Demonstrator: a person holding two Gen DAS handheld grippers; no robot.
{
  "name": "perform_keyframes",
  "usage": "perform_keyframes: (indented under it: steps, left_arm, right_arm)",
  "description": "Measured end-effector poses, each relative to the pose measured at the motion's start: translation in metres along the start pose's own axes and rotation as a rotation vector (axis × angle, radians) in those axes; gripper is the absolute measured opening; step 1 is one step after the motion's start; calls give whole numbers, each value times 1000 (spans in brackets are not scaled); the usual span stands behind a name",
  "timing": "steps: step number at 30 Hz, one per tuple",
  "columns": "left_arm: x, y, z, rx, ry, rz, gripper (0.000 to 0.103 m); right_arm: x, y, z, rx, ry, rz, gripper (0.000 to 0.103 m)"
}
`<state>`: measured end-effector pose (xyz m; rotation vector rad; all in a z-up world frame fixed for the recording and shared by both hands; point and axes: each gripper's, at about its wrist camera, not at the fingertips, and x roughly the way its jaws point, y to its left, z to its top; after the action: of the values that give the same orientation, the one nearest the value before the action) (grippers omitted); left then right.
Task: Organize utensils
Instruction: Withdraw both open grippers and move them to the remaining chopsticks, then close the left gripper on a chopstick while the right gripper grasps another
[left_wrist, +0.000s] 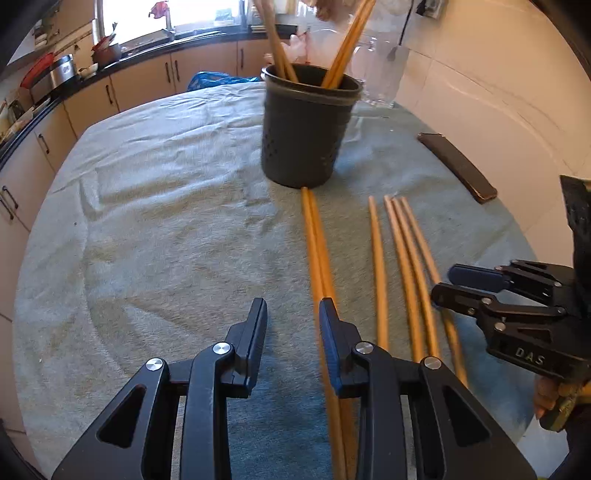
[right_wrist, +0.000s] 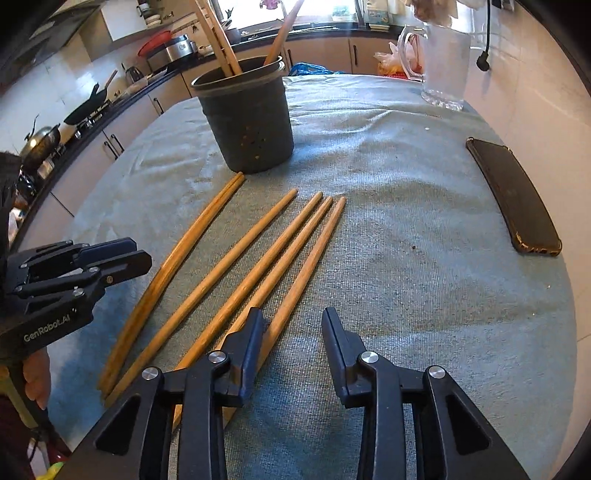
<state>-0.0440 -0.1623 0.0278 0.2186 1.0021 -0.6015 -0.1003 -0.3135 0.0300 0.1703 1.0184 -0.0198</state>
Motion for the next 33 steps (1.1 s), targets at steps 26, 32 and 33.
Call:
perform_keyframes:
  steps: [26,32,33]
  left_arm:
    - [10,19,-7,-132,107,68,7]
    - [-2,26,-15,-154,159,41,8]
    - [-1,26,-12,-153,159,41,8]
  right_arm:
    - [-10,-23,-5,54,46,-20,10]
    - [-21,-49,-13,106,87,-6,11]
    - [-21,-51,-12,112,88,-8,12]
